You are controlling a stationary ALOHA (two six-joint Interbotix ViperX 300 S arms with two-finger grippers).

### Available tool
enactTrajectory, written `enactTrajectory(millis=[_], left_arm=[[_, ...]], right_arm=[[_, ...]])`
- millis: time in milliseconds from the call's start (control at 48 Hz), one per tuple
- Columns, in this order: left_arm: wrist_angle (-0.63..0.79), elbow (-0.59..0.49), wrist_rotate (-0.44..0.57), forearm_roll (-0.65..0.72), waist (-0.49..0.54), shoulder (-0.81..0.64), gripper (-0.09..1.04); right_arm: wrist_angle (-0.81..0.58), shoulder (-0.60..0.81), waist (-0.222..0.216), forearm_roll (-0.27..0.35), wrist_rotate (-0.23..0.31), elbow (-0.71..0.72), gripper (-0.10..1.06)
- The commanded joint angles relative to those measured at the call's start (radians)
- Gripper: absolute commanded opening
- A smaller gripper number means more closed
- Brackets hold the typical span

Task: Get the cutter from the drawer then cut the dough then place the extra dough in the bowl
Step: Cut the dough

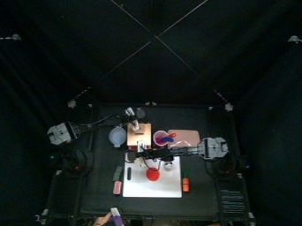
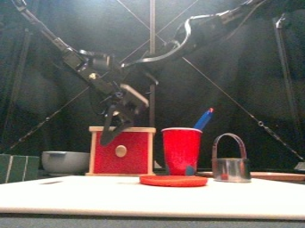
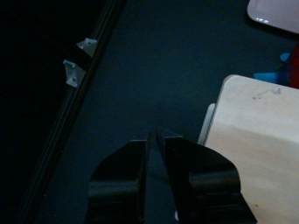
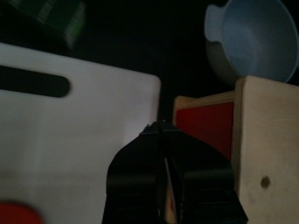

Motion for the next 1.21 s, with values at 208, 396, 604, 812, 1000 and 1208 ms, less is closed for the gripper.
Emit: enactTrajectory(millis=[208, 396, 604, 812, 1000, 1208], left_arm=[[-0.118, 0.017, -0.005, -0.003, -0.002, -0.117, 0.6], [-0.319, 0.114, -0.002, -0.064, -0.048, -0.189, 0.6], [-0.526, 0.247, 0.0, -0.107, -0.189, -0.249, 0.6], [-0.784, 0.359, 0.002, -0.126, -0.33, -0.304, 0.6], [-0.859, 0.41, 0.006, -0.13, -0.416, -0.342, 0.6], [-0.859, 0.454, 0.014, -0.16, -0.437, -0.337, 0.6]], right_arm=[[0.011, -0.339, 0.04, 0.175, 0.002, 0.267, 0.26], [0.063, -0.436, 0.038, 0.232, -0.003, 0.374, 0.26], [0.118, -0.511, 0.038, 0.241, -0.002, 0.482, 0.46], [0.118, -0.541, 0.038, 0.247, -0.002, 0.548, 0.78], [0.117, -0.511, 0.021, 0.23, -0.009, 0.575, 0.84], [0.12, -0.459, -0.011, 0.147, -0.006, 0.571, 0.84]])
